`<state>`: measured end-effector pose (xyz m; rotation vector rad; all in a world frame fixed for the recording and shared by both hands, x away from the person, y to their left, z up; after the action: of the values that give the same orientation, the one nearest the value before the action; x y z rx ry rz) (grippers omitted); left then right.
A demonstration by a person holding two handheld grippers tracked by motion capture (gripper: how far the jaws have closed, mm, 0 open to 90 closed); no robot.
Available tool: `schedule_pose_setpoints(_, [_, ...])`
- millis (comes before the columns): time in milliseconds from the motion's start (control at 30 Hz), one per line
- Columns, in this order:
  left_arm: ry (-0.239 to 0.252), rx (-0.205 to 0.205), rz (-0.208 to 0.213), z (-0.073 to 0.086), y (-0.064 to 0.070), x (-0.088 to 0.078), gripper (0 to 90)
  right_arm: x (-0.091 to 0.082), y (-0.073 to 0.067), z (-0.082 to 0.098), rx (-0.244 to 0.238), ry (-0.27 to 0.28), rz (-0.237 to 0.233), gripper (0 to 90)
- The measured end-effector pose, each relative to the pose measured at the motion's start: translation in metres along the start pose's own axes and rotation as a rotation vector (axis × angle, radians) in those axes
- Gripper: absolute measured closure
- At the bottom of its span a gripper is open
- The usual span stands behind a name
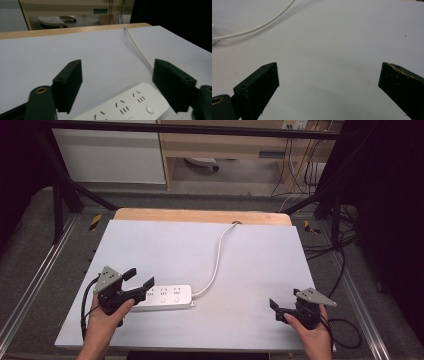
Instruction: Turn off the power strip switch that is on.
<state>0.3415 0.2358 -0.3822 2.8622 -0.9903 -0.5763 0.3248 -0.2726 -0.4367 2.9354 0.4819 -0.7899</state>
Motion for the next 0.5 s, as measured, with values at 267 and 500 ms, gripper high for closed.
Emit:
schedule_pose_setpoints(267, [-0.041,0.019,0.001,0.009,-0.001,0.002,52.2,0.002,-0.003,0.000,-0.002,-0.021,-0.006,3.7])
schedule_pose_setpoints(500, [-0.089,0.036,0.034,0.015,0.006,0.009,68.5,0.003,-0.001,0.001,0.001,-0.029,-0.002,4.1])
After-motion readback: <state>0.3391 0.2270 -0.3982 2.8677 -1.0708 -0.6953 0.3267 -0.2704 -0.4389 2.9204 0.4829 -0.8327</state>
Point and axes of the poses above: each handheld gripper's, and its own axes: x roughly forward along the jaws, z roughly out of its underside, y roughly to its right, the point moved 1 cm from there along x, roughly forward along the jaws, and after that the axes turned 5 degrees about z, right-handed, at the moved point
